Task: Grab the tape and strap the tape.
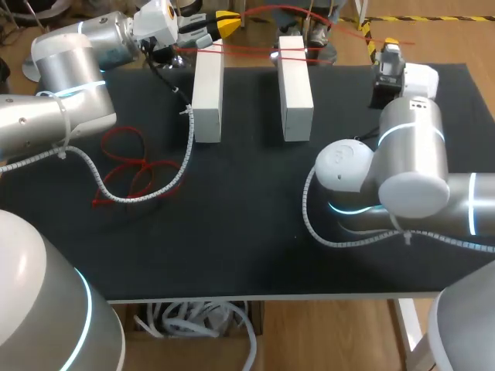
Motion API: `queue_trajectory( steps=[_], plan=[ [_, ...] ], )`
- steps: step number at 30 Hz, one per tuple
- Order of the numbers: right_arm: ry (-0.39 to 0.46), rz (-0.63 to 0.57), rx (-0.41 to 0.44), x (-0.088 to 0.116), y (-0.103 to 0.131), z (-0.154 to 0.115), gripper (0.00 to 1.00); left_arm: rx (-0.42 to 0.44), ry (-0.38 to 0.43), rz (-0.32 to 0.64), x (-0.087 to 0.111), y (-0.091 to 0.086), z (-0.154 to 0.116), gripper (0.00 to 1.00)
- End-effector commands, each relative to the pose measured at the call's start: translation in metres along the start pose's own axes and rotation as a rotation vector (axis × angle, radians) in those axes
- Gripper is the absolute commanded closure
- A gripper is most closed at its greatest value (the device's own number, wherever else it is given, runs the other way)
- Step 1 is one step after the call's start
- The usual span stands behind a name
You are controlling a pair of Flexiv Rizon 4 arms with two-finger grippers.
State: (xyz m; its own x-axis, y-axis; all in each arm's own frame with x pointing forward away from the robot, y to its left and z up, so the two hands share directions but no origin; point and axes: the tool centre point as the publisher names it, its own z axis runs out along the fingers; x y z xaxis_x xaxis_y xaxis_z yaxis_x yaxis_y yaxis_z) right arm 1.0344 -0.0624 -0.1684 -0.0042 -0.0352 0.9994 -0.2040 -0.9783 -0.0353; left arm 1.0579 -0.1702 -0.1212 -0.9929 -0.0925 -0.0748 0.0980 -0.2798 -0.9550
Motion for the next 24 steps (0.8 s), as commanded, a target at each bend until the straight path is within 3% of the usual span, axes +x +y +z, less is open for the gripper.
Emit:
queue_trajectory(
  steps=[1,5,9,14,24],
  plan=[
    [-0.008,-0.002,0.001,0.003,0.001,0.000,1.00,0.004,0.000,0.002,0.000,0.001,0.000,1.00],
    [-0.008,-0.002,0.001,0.003,0.001,0.000,1.00,0.004,0.000,0.002,0.000,0.001,0.000,1.00],
    [-0.008,-0.002,0.001,0.003,0.001,0.000,1.00,-0.269,0.036,-0.105,-0.006,0.001,0.003,1.00],
    [-0.008,-0.002,0.001,0.003,0.001,0.000,1.00,-0.560,0.016,-0.191,-0.007,-0.004,0.005,1.00],
    [-0.008,-0.002,0.001,0.003,0.001,0.000,1.00,-1.107,-0.126,-0.296,0.000,-0.002,0.025,1.00]
  ],
)
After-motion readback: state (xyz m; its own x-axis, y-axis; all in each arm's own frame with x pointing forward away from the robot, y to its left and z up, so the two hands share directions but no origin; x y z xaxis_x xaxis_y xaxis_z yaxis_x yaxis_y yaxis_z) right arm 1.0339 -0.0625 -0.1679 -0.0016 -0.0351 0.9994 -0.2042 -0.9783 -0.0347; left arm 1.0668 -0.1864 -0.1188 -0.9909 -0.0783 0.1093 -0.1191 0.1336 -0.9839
